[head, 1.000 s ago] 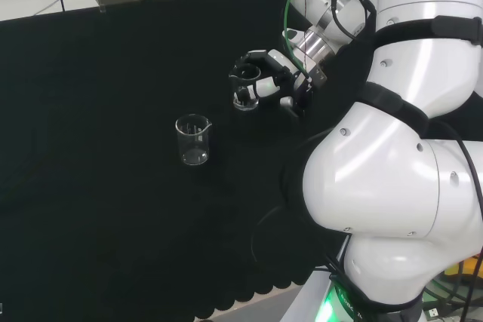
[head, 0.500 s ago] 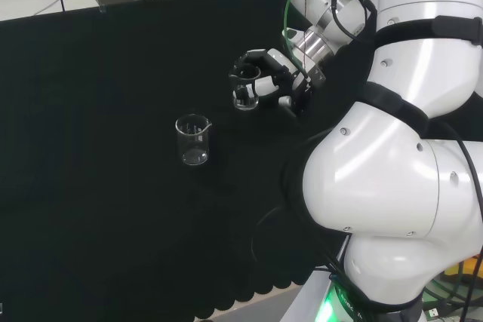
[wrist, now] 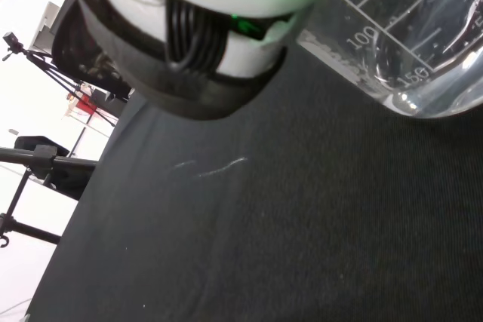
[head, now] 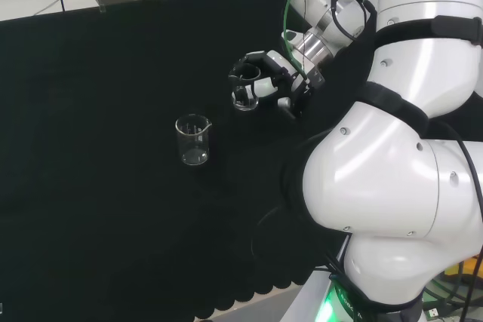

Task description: Pick up the beaker on the right.

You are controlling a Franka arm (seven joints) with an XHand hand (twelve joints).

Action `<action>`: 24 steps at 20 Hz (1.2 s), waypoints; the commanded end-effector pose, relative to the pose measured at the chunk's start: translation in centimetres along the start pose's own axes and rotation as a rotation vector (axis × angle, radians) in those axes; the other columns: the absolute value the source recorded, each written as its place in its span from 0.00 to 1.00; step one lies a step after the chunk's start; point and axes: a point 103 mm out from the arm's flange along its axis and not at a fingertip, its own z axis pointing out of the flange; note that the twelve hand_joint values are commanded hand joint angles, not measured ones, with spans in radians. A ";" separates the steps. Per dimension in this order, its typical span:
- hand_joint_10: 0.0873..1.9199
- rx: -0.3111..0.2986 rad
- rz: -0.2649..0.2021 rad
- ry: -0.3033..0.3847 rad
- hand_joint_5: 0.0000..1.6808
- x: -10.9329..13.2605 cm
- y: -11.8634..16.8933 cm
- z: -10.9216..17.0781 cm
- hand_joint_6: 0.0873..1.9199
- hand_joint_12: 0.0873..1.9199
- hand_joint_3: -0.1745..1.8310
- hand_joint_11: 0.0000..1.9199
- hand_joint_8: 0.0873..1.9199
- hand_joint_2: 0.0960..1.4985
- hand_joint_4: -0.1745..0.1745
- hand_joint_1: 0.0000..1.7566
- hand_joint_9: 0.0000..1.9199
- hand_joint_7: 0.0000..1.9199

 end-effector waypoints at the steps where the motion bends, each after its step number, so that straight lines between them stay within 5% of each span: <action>1: 0.26 -0.007 0.005 0.006 0.47 0.0 0.0 0.0 0.43 0.67 0.52 0.21 0.33 0.34 0.31 0.65 0.41 0.35; 17: 0.25 -0.014 0.007 0.044 0.51 -0.3 -0.1 0.0 0.41 0.66 0.50 0.24 0.33 0.36 0.33 0.65 0.43 0.36; 21: 0.25 -0.023 0.016 0.051 0.59 -0.4 0.0 0.1 0.47 0.66 0.20 0.24 0.33 0.62 0.39 0.64 0.43 0.36; 24: 0.24 -0.057 0.025 0.045 0.61 -0.3 0.0 0.0 0.46 0.62 0.14 0.35 0.33 0.67 0.28 0.64 0.51 0.44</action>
